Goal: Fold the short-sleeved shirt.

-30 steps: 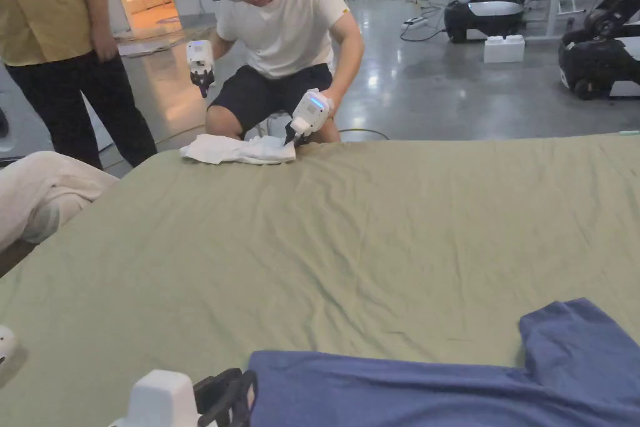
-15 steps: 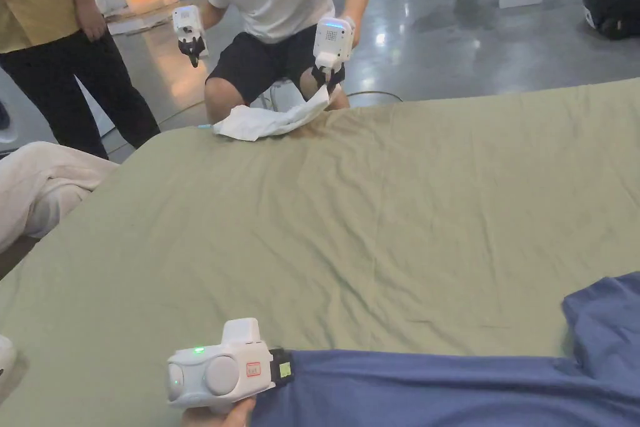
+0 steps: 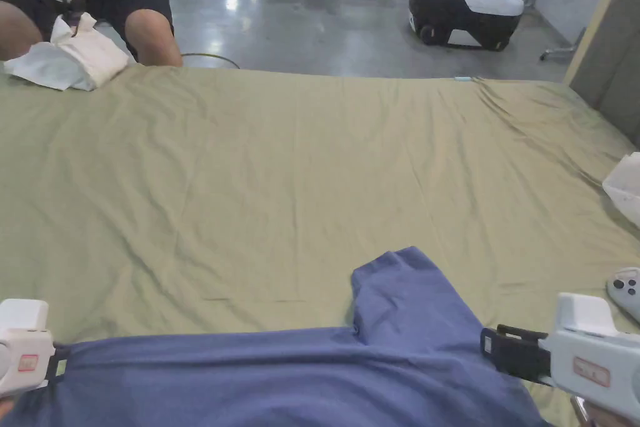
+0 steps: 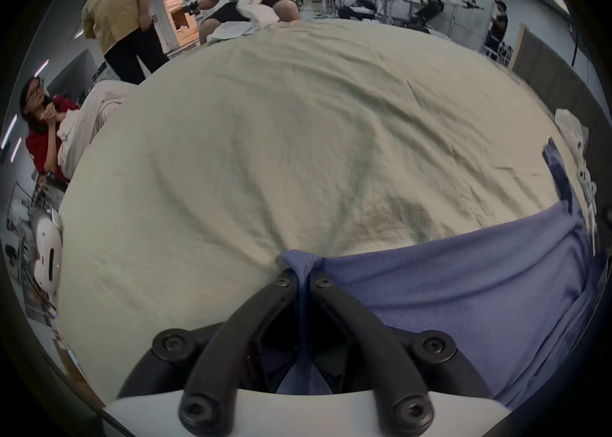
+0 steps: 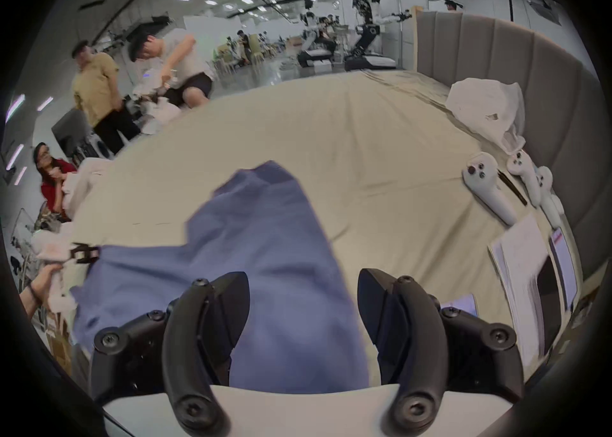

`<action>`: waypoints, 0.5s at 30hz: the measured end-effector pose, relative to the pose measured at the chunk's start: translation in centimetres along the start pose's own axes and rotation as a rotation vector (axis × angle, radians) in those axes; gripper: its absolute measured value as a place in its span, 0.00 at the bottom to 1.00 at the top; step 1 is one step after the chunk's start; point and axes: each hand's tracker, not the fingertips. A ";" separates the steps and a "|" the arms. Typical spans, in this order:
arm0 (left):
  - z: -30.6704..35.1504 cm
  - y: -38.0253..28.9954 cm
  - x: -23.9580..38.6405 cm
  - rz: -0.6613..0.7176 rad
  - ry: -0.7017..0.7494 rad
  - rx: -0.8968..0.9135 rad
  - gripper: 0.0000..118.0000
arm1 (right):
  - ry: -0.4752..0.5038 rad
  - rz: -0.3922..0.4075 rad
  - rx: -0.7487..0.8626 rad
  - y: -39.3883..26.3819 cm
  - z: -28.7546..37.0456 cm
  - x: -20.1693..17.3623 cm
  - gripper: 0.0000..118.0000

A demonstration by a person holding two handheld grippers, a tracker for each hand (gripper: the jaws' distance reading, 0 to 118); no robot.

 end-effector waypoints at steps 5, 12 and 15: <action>0.6 -0.2 0.3 0.007 0.000 -0.003 0.03 | -0.073 0.005 -0.250 0.8 -8.4 1.0 0.50; 3.2 0.6 -1.1 0.039 -0.062 0.001 0.01 | -0.050 0.190 -0.192 0.3 -5.1 -2.9 0.00; 9.1 -1.5 -2.8 0.099 -0.164 0.147 0.01 | -0.027 0.155 -0.057 -0.5 0.1 -2.4 0.00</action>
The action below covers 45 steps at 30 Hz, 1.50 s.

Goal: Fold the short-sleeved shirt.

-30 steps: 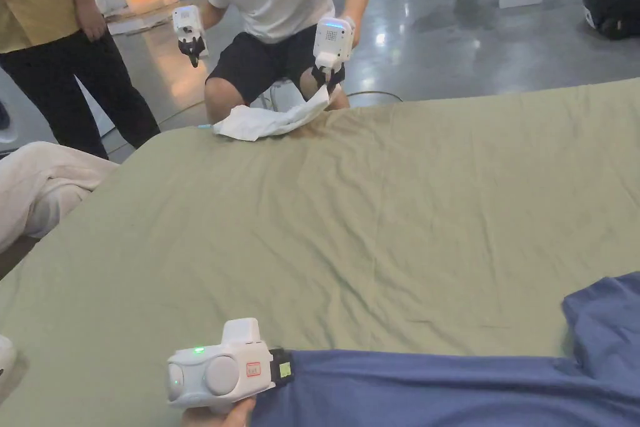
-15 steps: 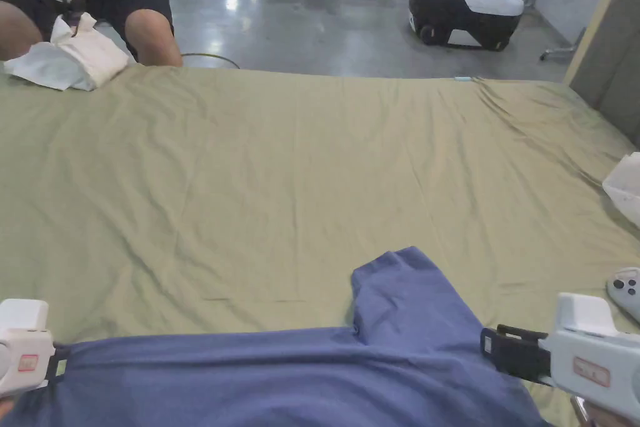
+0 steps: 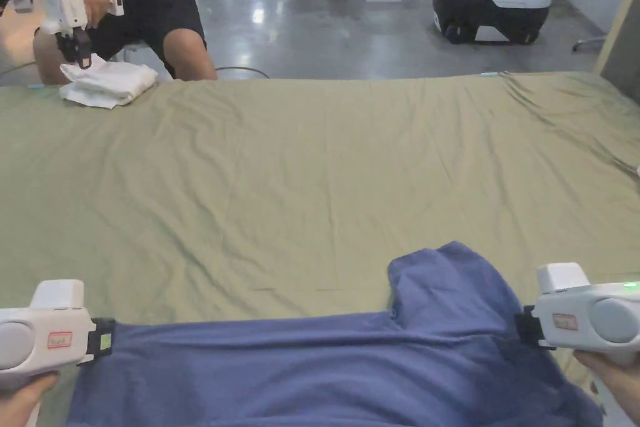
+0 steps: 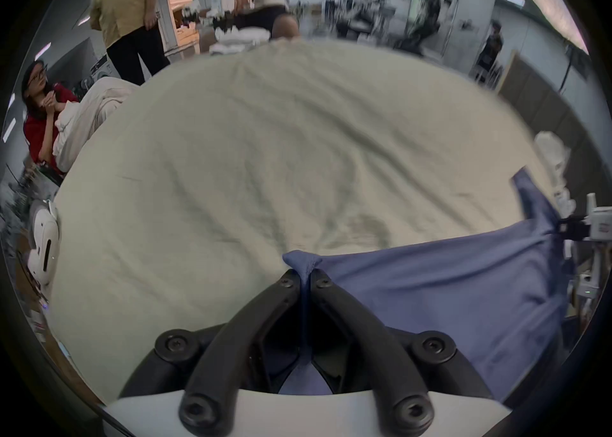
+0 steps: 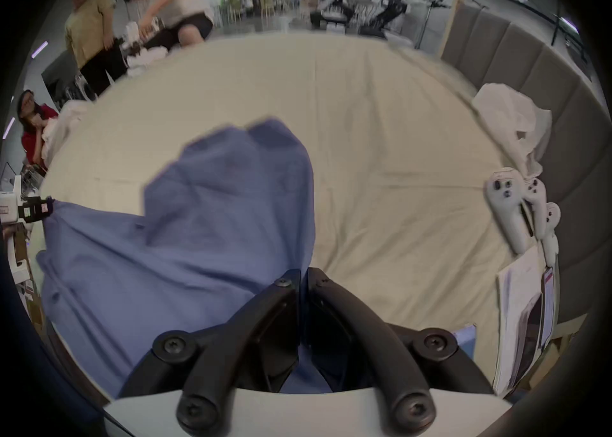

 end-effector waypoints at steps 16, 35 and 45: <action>9.4 -19.7 -4.6 0.107 -0.080 0.000 0.16 | 0.046 -0.198 0.046 -21.8 11.5 0.7 0.06; 27.9 -16.2 4.8 -0.030 0.027 0.803 0.00 | 0.132 -0.040 0.595 -14.9 23.6 -8.2 0.00; 26.7 -15.8 3.6 -0.007 -0.077 0.674 0.00 | 0.169 -0.029 0.579 -15.3 23.2 -9.5 0.00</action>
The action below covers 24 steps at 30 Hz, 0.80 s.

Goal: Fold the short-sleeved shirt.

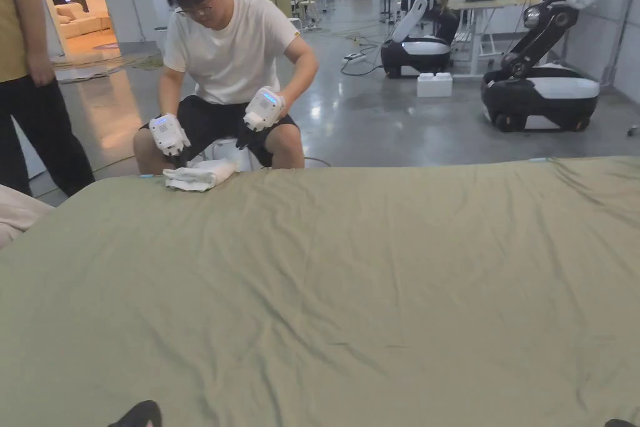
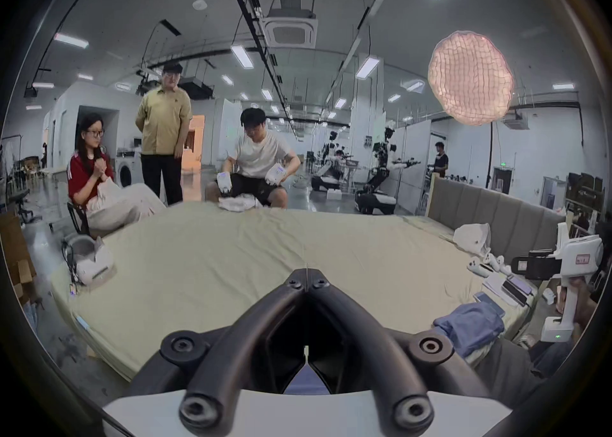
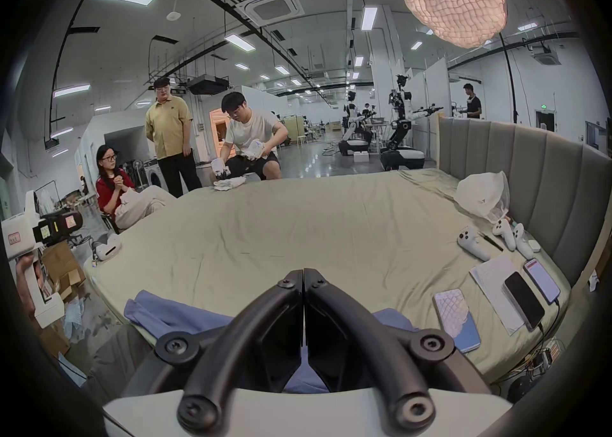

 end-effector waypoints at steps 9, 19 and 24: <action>-9.2 -8.8 -13.5 0.562 -0.174 -0.432 0.81 | 0.018 -0.027 -0.106 -2.4 1.1 -0.1 0.00; -14.6 -16.3 -14.5 1.050 -0.277 -0.575 0.29 | -0.038 -0.052 -0.204 -3.6 2.0 0.5 0.00; -13.9 -16.7 -14.5 1.059 -0.242 -0.523 0.06 | -0.045 -0.093 -0.225 -4.3 1.5 0.3 0.00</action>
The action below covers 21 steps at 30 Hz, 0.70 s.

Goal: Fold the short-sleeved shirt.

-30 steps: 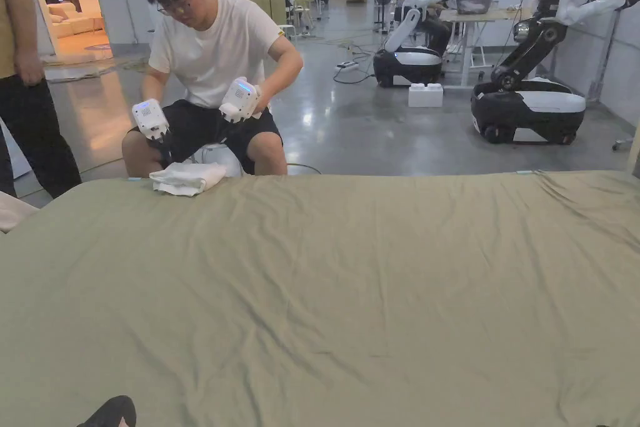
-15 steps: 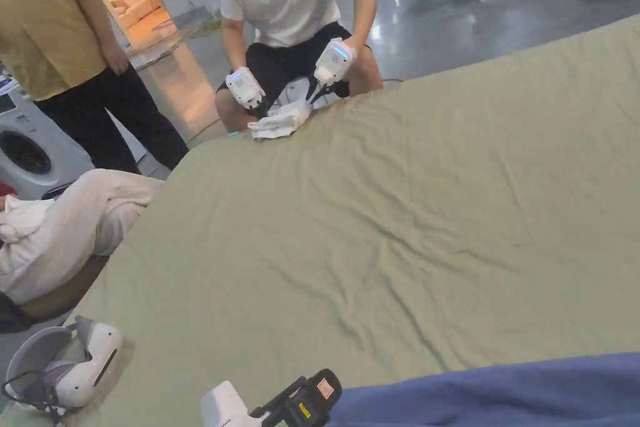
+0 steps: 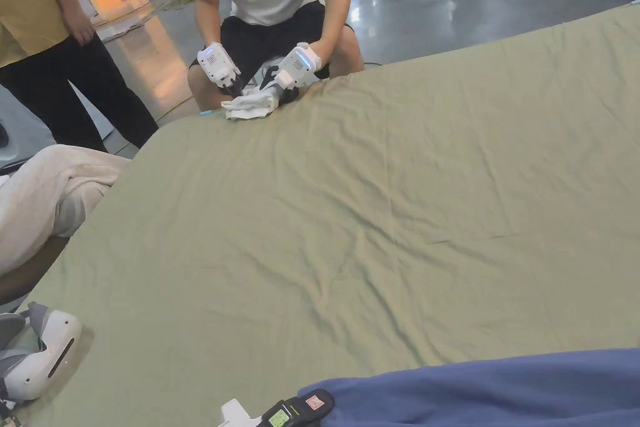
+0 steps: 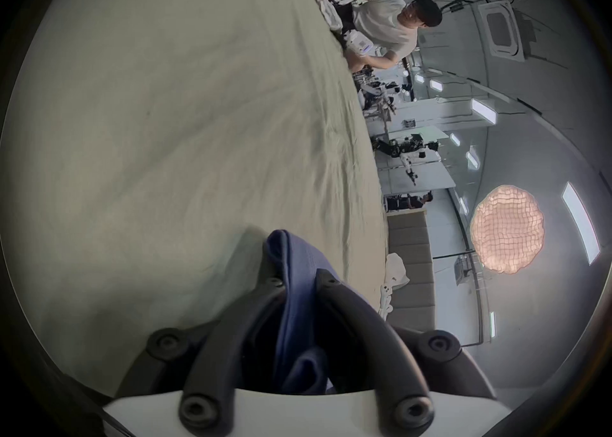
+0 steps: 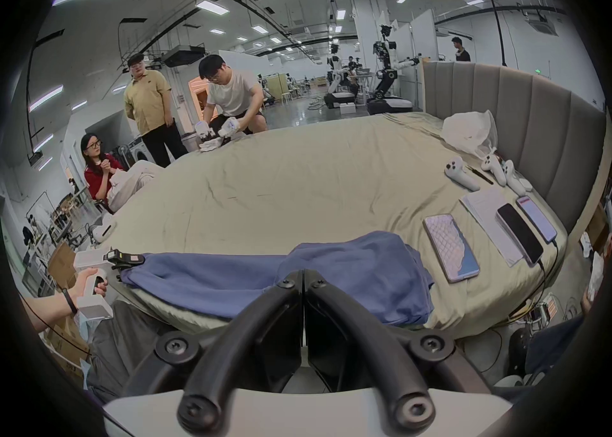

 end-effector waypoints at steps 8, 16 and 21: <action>6.8 4.5 5.5 -0.169 0.087 0.178 0.05 | 0.040 -0.032 -0.004 0.0 -0.6 -0.1 0.00; 5.6 1.1 13.7 -0.548 0.287 0.231 0.05 | 0.095 -0.098 0.025 0.4 -1.6 0.9 0.00; -5.1 -9.4 16.3 -0.615 0.252 0.063 0.05 | 0.115 -0.086 0.035 0.8 -0.8 1.0 0.00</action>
